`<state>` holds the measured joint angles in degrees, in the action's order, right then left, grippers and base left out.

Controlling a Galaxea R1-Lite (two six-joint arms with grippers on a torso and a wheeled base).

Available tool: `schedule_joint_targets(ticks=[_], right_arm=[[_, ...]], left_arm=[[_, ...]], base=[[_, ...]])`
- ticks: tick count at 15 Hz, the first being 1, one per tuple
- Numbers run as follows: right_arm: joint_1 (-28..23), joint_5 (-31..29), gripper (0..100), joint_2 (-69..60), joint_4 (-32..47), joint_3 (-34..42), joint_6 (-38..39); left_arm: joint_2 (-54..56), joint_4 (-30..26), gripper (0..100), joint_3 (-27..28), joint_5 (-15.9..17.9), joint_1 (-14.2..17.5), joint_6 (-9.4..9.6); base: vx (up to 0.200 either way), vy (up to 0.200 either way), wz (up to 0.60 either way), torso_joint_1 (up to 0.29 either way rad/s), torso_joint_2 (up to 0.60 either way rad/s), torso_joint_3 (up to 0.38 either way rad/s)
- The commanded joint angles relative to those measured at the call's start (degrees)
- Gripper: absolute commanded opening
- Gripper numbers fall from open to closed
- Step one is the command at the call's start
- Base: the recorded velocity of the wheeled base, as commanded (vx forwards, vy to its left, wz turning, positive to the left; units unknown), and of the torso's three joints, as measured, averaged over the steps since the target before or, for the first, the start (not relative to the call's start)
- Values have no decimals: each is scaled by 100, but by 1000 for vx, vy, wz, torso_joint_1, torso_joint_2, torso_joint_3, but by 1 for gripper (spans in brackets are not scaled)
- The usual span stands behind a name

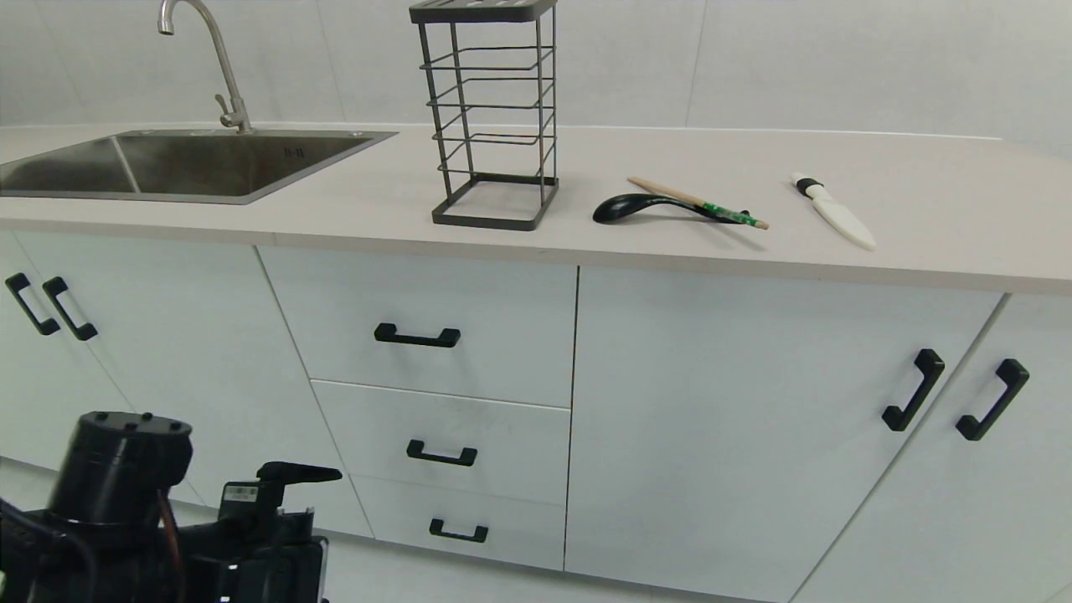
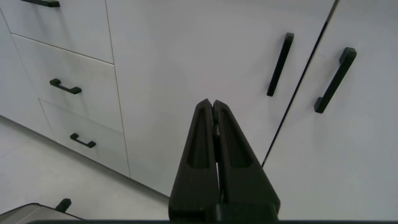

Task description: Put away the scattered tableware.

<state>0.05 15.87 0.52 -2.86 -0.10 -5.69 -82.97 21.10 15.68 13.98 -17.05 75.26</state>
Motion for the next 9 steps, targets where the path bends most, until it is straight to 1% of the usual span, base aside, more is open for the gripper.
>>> schedule_joint_targets(ticks=[1, 3, 4, 6, 9], right_arm=[[4, 4, 0, 9, -4, 1, -2], [4, 4, 0, 9, -4, 1, -2], [4, 4, 0, 9, -4, 1, -2], [4, 4, 0, 9, -4, 1, -2], [4, 4, 0, 9, -4, 1, -2]], left_arm=[[-976, 474, 100, -3, -18, -184, -3], [-1292, 799, 100, -3, -54, -202, -3], [-1635, 1151, 100, 6, -71, -298, -21], [-2162, 1634, 100, 6, -62, -386, -38], [-2927, 2522, 100, 58, -71, -404, -21]], base=[[0, 0, 0, 0, 0, 0], [0, 0, 0, 0, 0, 0], [0, 0, 0, 0, 0, 0], [0, 0, 0, 0, 0, 0], [0, 0, 0, 0, 0, 0]])
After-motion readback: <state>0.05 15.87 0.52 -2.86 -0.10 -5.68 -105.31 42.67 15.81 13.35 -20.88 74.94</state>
